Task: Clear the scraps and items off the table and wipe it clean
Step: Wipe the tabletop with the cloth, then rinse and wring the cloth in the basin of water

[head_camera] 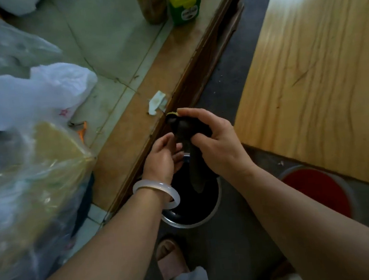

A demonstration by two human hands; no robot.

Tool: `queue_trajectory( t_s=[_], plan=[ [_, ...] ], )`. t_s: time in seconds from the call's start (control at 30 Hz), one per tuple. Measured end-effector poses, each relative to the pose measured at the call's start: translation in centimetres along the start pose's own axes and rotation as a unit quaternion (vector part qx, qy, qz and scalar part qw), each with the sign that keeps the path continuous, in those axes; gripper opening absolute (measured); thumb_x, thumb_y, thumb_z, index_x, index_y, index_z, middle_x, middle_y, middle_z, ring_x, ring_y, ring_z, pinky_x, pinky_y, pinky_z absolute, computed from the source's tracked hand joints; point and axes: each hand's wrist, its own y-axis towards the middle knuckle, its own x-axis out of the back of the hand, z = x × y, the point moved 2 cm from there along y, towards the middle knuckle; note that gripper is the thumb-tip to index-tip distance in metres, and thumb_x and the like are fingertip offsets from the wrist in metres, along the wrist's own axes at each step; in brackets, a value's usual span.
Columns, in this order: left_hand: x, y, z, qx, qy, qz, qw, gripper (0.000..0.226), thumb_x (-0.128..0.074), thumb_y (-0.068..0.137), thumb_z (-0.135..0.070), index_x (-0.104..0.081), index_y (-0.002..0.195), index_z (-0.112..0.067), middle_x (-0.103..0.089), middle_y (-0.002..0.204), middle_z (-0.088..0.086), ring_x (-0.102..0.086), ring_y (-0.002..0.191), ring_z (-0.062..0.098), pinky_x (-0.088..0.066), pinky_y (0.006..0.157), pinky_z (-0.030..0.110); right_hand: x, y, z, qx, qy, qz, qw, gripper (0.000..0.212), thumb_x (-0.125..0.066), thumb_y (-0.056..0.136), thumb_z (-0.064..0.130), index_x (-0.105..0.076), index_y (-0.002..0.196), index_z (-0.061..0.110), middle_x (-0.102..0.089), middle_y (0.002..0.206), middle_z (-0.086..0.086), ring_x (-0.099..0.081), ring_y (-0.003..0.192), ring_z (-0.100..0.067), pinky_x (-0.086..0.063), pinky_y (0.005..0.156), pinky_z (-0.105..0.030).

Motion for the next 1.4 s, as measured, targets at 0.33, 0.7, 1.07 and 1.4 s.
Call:
queue_trajectory(
  t_s=[0.33,0.7,1.07,1.4],
  plan=[
    [4.7,-1.1,3.1,0.132,-0.128,0.083,0.979,0.029,-0.056,0.09,-0.027,-0.065,0.116,-0.019,-0.069,0.109,0.015,-0.063,0.105,0.034,-0.045,0.096,0.054,-5.2,-0.7,-3.4,-0.162,0.143,0.007,0.976,0.06,-0.06,0.09,-0.003,-0.057,0.131,0.041,-0.059,0.126,0.005,-0.064,0.108,-0.016,-0.059,0.087,-0.039],
    [6.7,-0.3,5.6,-0.095,0.116,-0.087,0.985,0.037,-0.075,0.078,-0.016,-0.055,0.104,-0.033,-0.066,0.101,0.004,-0.064,0.094,0.019,-0.055,0.082,0.04,-4.7,0.3,-9.4,-0.059,-0.275,0.001,0.96,0.046,-0.078,0.082,0.02,-0.05,0.117,0.029,-0.055,0.111,0.009,-0.054,0.104,-0.011,-0.045,0.086,-0.025],
    [7.7,3.6,12.9,-0.225,0.354,-0.074,0.905,0.049,-0.06,0.09,-0.019,-0.047,0.131,-0.041,-0.054,0.13,-0.006,-0.048,0.121,0.011,-0.043,0.101,0.031,-5.4,1.4,-17.9,0.11,-0.39,0.067,0.912,0.042,-0.081,0.078,0.021,-0.04,0.071,0.025,-0.053,0.076,0.007,-0.049,0.071,-0.015,-0.039,0.062,-0.031],
    [11.4,11.1,20.3,-0.02,0.483,-0.039,0.874,0.044,-0.07,0.082,-0.021,-0.055,0.122,-0.011,-0.057,0.119,0.006,-0.056,0.11,0.021,-0.045,0.087,0.025,-7.0,4.8,-29.2,-0.23,-0.033,-0.036,0.972,0.042,-0.047,0.094,-0.007,-0.062,0.115,0.026,-0.063,0.102,0.0,-0.064,0.093,-0.027,-0.058,0.083,-0.051]
  ],
)
